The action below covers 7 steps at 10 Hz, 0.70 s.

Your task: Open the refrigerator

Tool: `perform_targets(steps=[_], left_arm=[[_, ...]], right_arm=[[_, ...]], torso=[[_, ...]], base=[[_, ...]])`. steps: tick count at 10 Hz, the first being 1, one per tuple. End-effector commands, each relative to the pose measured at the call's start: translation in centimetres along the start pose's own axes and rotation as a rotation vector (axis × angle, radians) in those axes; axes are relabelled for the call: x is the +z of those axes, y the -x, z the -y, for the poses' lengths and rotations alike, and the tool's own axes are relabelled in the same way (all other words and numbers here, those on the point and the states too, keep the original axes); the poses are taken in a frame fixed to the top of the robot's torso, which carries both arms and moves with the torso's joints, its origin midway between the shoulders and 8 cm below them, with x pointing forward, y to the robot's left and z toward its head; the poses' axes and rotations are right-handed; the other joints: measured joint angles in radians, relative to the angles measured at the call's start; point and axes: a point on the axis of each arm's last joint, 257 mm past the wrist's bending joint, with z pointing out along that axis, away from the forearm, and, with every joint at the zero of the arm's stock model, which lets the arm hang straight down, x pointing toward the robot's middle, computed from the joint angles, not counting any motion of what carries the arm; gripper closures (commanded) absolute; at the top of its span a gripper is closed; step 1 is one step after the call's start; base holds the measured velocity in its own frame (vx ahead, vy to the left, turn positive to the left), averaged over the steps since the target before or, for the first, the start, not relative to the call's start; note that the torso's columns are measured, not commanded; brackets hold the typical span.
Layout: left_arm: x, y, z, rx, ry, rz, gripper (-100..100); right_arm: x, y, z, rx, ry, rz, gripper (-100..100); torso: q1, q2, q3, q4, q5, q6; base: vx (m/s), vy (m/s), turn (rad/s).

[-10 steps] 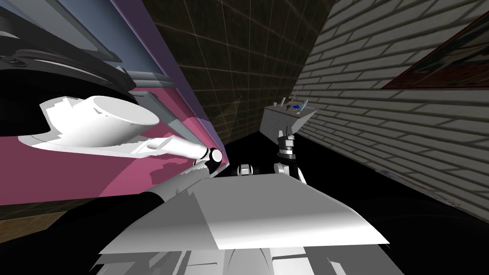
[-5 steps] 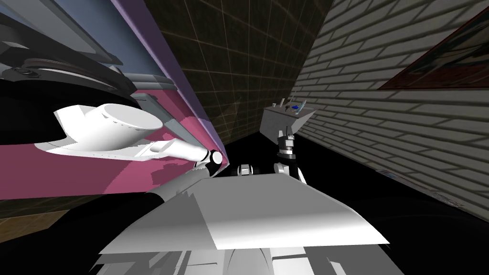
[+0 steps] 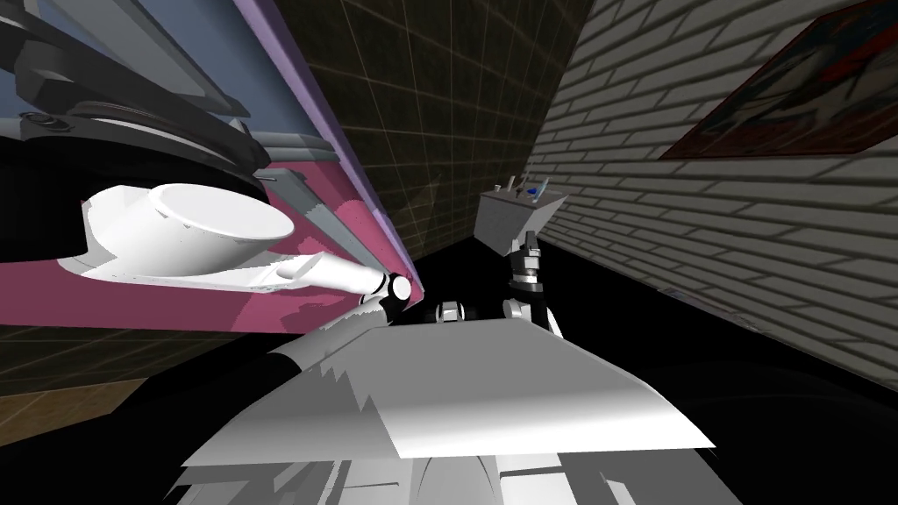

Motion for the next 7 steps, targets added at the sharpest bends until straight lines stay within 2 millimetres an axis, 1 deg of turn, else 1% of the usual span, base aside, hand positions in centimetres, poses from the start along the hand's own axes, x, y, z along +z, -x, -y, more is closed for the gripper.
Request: perform_targets(steps=[1,2,4,5,6,7], left_arm=[[-0.4,-2.2,-0.6,-0.044,0.044,-0.059,100],[-0.5,-3.1,-0.9,-0.061,0.060,-0.083,100],[-1.0,-4.8,-1.2,-0.092,0.091,-0.131,100],[-0.7,-4.2,-1.5,-0.083,0.088,-0.116,100],[-1.0,-5.1,-2.0,-0.103,0.110,-0.141,100],[-1.3,-5.8,-2.0,-0.121,0.119,-0.162,100]], right_arm=[[0.0,0.0,0.0,0.000,0.000,0.000,0],[0.0,0.0,0.0,0.000,0.000,0.000,0],[0.0,0.0,0.0,0.000,0.000,0.000,0],[0.0,0.0,0.0,0.000,0.000,0.000,0],[0.0,0.0,0.0,0.000,-0.001,0.000,0],[0.0,0.0,0.0,0.000,0.000,0.000,0]], torso=[[0.002,0.001,0.000,0.001,0.000,-0.001],[0.001,0.002,0.000,0.003,-0.001,-0.002],[-0.001,-0.001,-0.003,0.004,-0.003,-0.001],[-0.004,-0.004,-0.005,0.002,-0.003,-0.001],[-0.005,-0.011,-0.010,0.001,-0.004,-0.002],[-0.003,-0.009,-0.009,0.000,-0.004,0.001]], base=[[-0.384,0.080,-0.097],[-0.387,0.067,-0.069],[-0.303,0.098,-0.073],[-0.139,0.022,-0.037],[-0.164,0.072,-0.058],[-0.237,0.180,-0.132]])
